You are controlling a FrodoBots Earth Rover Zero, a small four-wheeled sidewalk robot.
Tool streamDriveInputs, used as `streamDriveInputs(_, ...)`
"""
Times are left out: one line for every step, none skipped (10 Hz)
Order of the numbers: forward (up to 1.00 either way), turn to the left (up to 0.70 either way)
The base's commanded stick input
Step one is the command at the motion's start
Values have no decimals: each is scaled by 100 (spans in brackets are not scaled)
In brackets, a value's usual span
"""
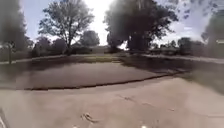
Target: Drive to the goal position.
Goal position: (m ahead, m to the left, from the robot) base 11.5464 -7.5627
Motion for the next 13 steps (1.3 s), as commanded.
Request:
streamDriveInputs(4,0)
streamDriveInputs(31,0)
streamDriveInputs(58,0)
streamDriveInputs(70,0)
streamDriveInputs(70,0)
streamDriveInputs(70,0)
streamDriveInputs(70,-35)
streamDriveInputs(70,-35)
streamDriveInputs(70,-35)
streamDriveInputs(70,-35)
streamDriveInputs(70,-26)
streamDriveInputs(70,-11)
streamDriveInputs(70,0)
